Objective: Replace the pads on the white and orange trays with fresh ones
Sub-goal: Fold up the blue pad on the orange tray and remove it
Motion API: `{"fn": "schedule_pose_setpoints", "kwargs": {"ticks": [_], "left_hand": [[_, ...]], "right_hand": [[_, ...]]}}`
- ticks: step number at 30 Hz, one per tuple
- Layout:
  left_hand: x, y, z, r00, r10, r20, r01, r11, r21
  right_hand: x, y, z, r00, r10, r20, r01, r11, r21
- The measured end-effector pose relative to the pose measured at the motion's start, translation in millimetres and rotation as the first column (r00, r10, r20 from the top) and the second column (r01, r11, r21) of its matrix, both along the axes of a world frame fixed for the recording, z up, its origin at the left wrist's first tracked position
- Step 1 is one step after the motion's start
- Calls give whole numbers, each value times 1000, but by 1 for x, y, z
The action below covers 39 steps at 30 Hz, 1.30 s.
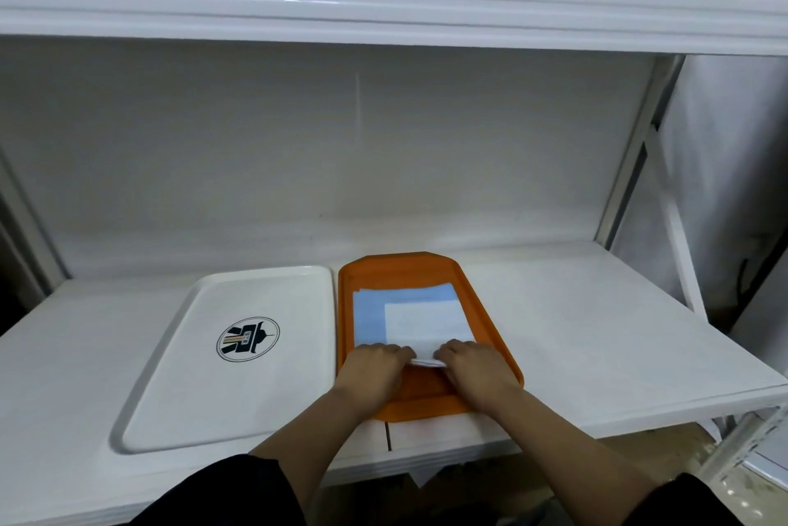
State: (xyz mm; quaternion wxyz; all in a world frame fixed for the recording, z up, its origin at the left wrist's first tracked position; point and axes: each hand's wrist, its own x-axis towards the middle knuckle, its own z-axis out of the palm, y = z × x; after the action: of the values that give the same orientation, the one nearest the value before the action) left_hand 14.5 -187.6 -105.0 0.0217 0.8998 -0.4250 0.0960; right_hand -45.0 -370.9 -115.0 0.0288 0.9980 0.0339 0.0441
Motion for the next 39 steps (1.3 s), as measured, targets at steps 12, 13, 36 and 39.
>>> {"fn": "schedule_pose_setpoints", "kwargs": {"ticks": [12,13,36,39], "left_hand": [[18,32,-3,959,82,-271,-187,902,-390],[21,37,-6,940,79,-332,-211,899,-383],[71,40,-48,932,6,-363,-73,983,-171],[75,38,-49,922,94,-375,-146,983,-114]], "right_hand": [[-4,-20,19,984,51,172,-83,979,185],[-4,-22,20,985,59,160,-90,977,191],[10,-31,31,987,156,48,-162,963,216],[17,-39,44,997,82,-7,-79,975,210]]}}
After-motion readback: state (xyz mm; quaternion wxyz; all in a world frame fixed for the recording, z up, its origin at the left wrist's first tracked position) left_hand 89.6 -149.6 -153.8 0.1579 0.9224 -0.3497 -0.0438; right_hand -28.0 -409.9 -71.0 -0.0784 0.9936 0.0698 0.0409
